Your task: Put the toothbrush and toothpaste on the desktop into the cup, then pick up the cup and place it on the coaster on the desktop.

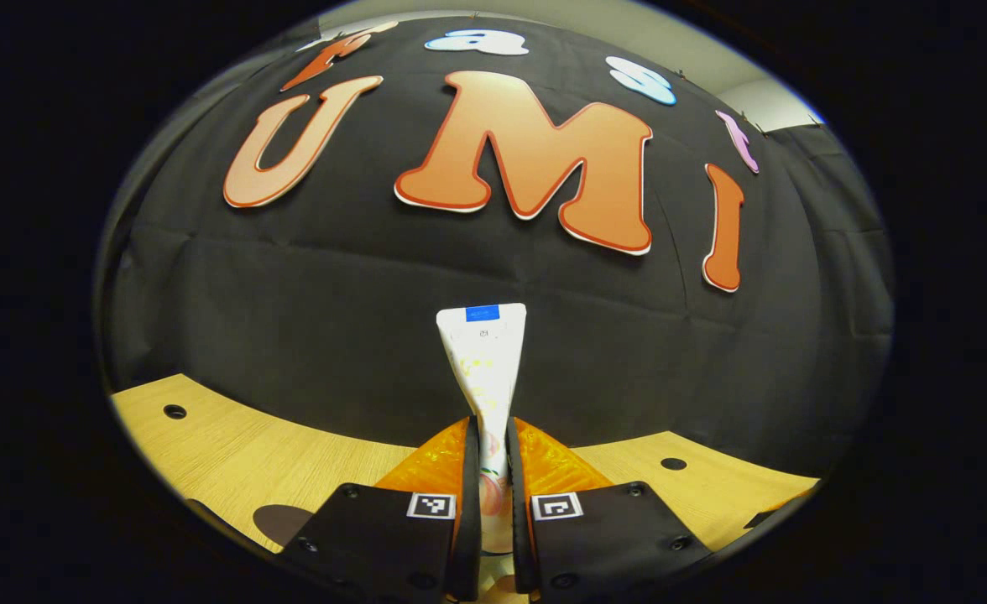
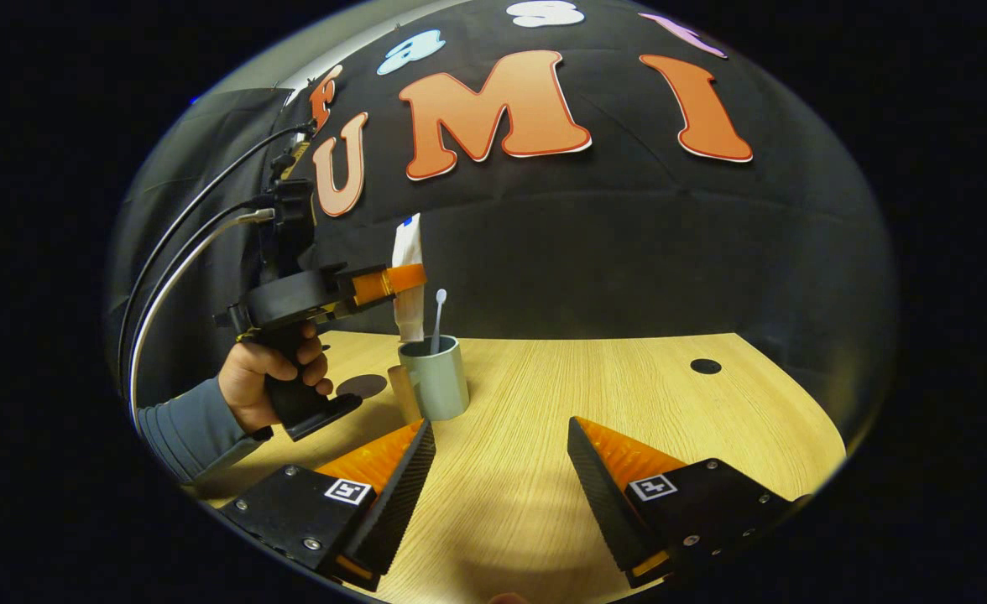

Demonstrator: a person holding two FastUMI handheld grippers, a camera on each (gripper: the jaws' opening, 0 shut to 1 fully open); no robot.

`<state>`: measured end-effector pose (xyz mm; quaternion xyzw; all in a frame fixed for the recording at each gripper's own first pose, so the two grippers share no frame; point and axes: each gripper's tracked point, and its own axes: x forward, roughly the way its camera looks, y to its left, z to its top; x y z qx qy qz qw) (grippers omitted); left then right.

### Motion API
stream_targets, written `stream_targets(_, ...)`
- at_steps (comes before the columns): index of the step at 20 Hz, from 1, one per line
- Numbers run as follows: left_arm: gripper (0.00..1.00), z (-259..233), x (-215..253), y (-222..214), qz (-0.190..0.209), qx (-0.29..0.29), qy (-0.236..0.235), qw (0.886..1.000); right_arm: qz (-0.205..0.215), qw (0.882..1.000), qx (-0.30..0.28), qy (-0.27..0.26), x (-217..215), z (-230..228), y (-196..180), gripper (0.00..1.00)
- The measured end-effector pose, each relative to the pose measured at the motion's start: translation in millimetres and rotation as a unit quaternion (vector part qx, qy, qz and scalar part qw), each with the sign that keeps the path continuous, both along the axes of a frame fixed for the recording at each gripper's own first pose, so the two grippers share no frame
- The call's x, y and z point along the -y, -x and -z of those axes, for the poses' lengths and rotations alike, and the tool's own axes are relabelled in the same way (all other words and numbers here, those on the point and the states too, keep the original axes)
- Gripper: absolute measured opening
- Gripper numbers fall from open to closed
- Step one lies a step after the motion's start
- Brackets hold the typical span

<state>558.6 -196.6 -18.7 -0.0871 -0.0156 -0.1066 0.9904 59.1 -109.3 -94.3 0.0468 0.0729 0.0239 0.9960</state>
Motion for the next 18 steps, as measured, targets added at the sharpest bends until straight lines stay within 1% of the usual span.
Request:
stream_targets(2, 0.19, 6.9, 5.8, -3.4, 0.009, -0.004, -0.005, 1.000, 0.004, 1.000, 0.001, 0.002, 3.4, 0.4, 0.7, 0.96)
stream_targets(9, 0.19, 42.7, 10.0, -17.1, 0.008, -0.038, -0.018, 0.999, 0.010, 1.000, -0.003, 0.000, 8.0, 4.8, -1.4, 0.96)
stream_targets(11, 0.20, 53.1, 8.1, -13.0, 0.009, -0.053, -0.020, 0.998, 0.012, 1.000, -0.007, -0.002, 8.1, 7.4, -0.7, 0.96)
stream_targets(14, 0.23, 63.4, 4.1, -10.0, 0.015, -0.073, -0.015, 0.997, 0.017, 1.000, -0.007, -0.003, 8.8, 7.1, -3.7, 0.96)
stream_targets(15, 0.23, 62.7, 2.4, -6.1, 0.018, -0.077, -0.015, 0.997, 0.019, 1.000, -0.006, -0.006, 9.9, 7.2, -4.2, 0.96)
stream_targets(16, 0.27, 59.9, 1.6, -2.9, 0.021, -0.076, -0.018, 0.997, 0.020, 1.000, -0.003, -0.011, 9.9, 5.9, -5.4, 0.95)
stream_targets(18, 0.27, 54.2, -2.2, 4.2, 0.024, -0.077, -0.027, 0.996, 0.022, 1.000, -0.001, -0.022, 7.4, 3.0, -6.3, 0.96)
